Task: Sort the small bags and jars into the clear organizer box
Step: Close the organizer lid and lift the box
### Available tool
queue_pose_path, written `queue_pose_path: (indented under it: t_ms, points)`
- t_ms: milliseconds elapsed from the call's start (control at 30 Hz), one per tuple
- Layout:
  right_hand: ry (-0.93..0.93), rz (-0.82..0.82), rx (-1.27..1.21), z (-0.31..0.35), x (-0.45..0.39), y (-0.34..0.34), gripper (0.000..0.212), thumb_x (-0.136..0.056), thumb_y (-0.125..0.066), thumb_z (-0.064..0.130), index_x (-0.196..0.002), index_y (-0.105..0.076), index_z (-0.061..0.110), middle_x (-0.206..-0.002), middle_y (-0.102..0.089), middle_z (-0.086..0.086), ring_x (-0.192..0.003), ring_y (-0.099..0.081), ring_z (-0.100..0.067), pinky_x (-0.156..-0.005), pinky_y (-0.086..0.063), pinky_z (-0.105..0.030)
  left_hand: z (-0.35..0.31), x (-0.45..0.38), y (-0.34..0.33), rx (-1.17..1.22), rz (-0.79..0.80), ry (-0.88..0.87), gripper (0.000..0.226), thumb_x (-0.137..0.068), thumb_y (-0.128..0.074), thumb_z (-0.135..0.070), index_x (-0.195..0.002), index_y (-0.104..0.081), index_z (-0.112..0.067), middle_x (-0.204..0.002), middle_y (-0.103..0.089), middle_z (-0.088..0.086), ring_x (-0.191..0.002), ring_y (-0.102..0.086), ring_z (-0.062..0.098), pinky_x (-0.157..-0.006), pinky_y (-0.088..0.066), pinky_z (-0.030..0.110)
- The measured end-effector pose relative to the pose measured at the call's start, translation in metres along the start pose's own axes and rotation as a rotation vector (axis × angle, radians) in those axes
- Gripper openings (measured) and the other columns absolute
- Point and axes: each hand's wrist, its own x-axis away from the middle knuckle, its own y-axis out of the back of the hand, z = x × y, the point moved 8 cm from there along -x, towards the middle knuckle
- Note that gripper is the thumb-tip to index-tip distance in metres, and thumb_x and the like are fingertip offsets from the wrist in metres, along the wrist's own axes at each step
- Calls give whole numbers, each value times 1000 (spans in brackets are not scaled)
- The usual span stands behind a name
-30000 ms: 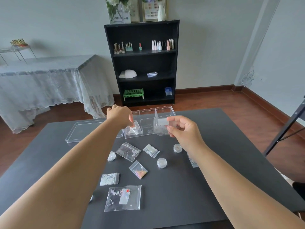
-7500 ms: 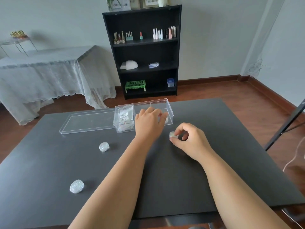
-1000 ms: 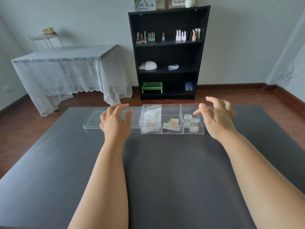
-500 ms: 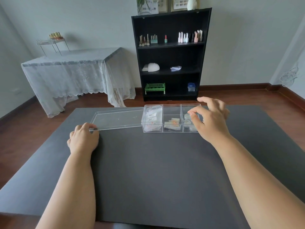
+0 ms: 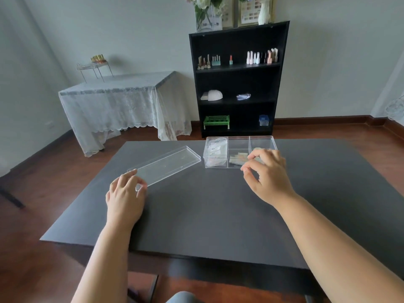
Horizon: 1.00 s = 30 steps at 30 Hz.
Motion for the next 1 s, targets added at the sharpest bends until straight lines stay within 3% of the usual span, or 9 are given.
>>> queue_pose_path:
  t_ms: [167,300,400,500,600,700,767,833,1000]
  points:
    - [117,98,14,23,12,-9,3,-80,-70,11,-78,-72,11,-88,-63,-6,-80,-53,-29,-75,-47,-42,-18,40,26,85,-182,-148,8,-94,-58,-18,-101,-62,-18,-128,-60,-2,-122,-47,28,-96,-33,45]
    - [75,256,46,25,17,-19,30,-79,-76,18,-107,-69,10,-99,-62,-8,-90,-58,-32,-80,-49,-48,-28,67,35,283,-199,-170,6,-97,-53,-20,-101,-55,-24,-119,-61,-8,-118,-49,23,-95,-32,38]
    - [-29,402,-2,19,25,-24,54,-82,-72,35,-131,-54,23,-116,-55,-2,-108,-50,-24,-95,-41,-39,-41,81,39,504,-169,-178,4,-95,-50,-32,-99,-49,-33,-111,-61,-18,-111,-51,18,-91,-37,33]
    - [-125,412,-152,16,32,-21,56,-82,-73,41,-132,-50,37,-119,-49,8,-104,-49,-14,-89,-40,-28,-58,81,46,691,-144,-183,10,-93,-49,-45,-97,-50,-35,-104,-67,-17,-106,-59,11,-89,-39,23]
    - [-260,349,-351,7,40,-10,33,-82,-71,47,-112,-57,52,-115,-54,20,-84,-56,-7,-72,-42,-13,-84,70,46,934,-80,-189,12,-91,-56,-47,-92,-54,-34,-93,-66,-14,-87,-60,5,-78,-44,17]
    - [-443,135,-704,-9,48,10,14,-80,-71,51,-89,-66,41,-109,-68,17,-81,-62,-13,-73,-47,-14,-109,53,34,1193,-26,-144,6,-91,-64,-34,-91,-61,-29,-88,-62,-11,-81,-55,4,-75,-42,12]
    - [-549,-45,-849,-25,53,25,14,-81,-72,44,-90,-68,35,-103,-71,14,-89,-66,-10,-74,-49,-26,-126,41,23,1311,8,-113,9,-91,-66,-29,-98,-62,-28,-95,-65,-9,-88,-58,2,-80,-44,11]
    - [-656,-184,-929,-40,58,34,12,-86,-69,35,-98,-68,37,-95,-74,10,-90,-67,-7,-69,-47,-27,-142,32,5,1369,76,-76,21,-91,-66,-24,-111,-59,-28,-107,-66,-6,-97,-62,1,-82,-45,11]
    - [-855,-389,-979,-70,61,37,13,-90,-68,24,-101,-70,30,-84,-76,1,-64,-61,0,-53,-42,-22,-157,18,-43,1194,80,116,37,-90,-65,-20,-125,-57,-30,-115,-66,-12,-106,-62,2,-80,-47,13]
